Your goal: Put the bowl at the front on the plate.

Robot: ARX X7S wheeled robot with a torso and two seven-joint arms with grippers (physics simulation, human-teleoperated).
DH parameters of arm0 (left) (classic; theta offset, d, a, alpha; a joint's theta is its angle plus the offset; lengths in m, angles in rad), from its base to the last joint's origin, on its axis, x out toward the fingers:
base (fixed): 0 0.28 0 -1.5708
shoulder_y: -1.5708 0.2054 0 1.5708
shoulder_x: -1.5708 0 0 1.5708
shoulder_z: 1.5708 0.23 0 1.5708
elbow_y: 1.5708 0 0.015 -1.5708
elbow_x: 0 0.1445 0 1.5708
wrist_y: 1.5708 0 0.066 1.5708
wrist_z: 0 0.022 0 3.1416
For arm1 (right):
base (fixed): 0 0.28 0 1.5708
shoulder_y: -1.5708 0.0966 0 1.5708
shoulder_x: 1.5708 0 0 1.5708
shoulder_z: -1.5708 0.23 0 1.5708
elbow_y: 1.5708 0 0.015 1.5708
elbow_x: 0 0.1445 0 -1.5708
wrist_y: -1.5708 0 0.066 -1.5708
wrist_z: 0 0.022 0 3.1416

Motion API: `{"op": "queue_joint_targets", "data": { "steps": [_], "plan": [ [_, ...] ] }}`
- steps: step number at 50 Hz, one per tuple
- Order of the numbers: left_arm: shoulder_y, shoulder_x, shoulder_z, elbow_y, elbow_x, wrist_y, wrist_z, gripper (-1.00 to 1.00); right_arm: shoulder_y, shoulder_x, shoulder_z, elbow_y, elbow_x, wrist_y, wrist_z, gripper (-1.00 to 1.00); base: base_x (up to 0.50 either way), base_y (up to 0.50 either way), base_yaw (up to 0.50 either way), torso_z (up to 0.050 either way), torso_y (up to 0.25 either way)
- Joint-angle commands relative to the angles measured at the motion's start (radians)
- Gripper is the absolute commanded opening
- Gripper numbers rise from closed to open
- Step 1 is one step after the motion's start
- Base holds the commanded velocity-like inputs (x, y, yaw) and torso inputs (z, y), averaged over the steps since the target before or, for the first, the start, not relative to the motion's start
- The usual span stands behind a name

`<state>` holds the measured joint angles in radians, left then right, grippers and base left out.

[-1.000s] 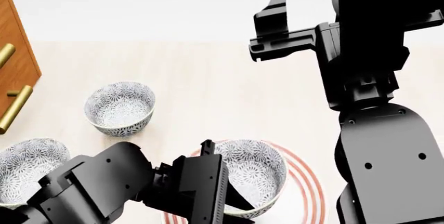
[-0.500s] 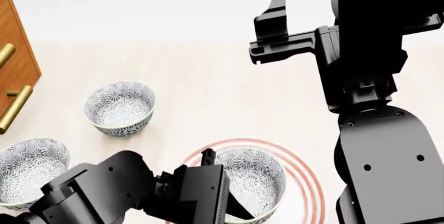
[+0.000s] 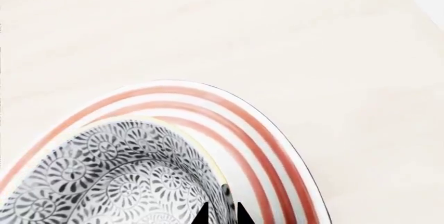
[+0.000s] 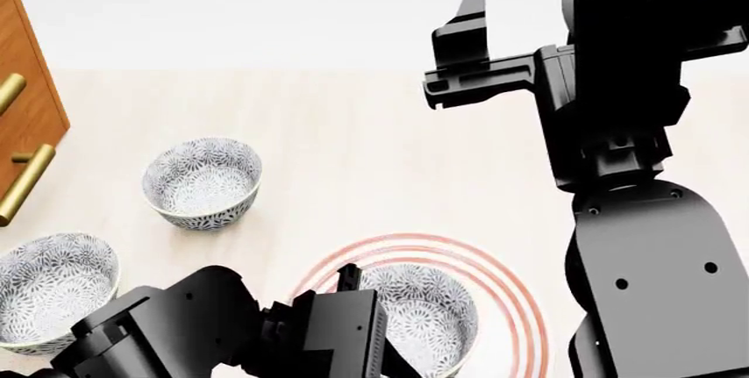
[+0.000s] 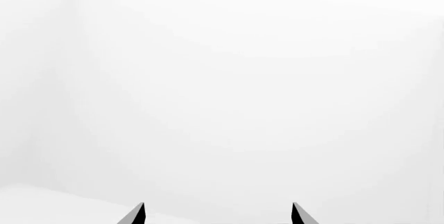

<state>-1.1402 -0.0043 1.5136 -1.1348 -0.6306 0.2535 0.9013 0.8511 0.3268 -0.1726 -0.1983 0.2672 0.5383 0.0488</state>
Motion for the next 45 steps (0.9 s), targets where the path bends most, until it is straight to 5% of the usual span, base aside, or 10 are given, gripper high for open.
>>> {"op": "queue_joint_targets", "data": {
  "steps": [1,11,12,27,35,45],
  "plan": [
    [0.016,0.004,-0.008,0.003,-0.002,-0.008,-0.003,-1.0,0.0,0.002,0.0,0.002,0.004,-0.002,0.003,1.0,0.0,0.0,0.0,0.0,0.0],
    [0.014,0.004,-0.006,0.006,0.008,-0.038,-0.048,-1.0,0.002,0.003,-0.003,0.006,0.006,-0.005,0.004,1.0,0.0,0.0,0.0,0.0,0.0],
    [0.016,0.004,-0.003,0.0,0.017,-0.015,-0.032,1.0,0.002,0.003,-0.003,0.007,0.005,-0.006,0.004,1.0,0.0,0.0,0.0,0.0,0.0],
    [0.012,0.004,-0.016,0.0,0.002,-0.012,-0.006,1.0,0.007,0.005,-0.006,0.003,0.011,-0.002,0.008,1.0,0.0,0.0,0.0,0.0,0.0],
    [-0.042,-0.003,-0.101,0.065,-0.207,-0.179,0.115,1.0,0.012,0.008,-0.004,0.006,0.011,-0.003,0.013,1.0,0.0,0.0,0.0,0.0,0.0],
    [-0.074,-0.073,-0.154,0.216,-0.292,-0.268,0.073,1.0,0.02,0.01,-0.016,0.015,0.002,-0.008,0.015,1.0,0.0,0.0,0.0,0.0,0.0]
  ]
}}
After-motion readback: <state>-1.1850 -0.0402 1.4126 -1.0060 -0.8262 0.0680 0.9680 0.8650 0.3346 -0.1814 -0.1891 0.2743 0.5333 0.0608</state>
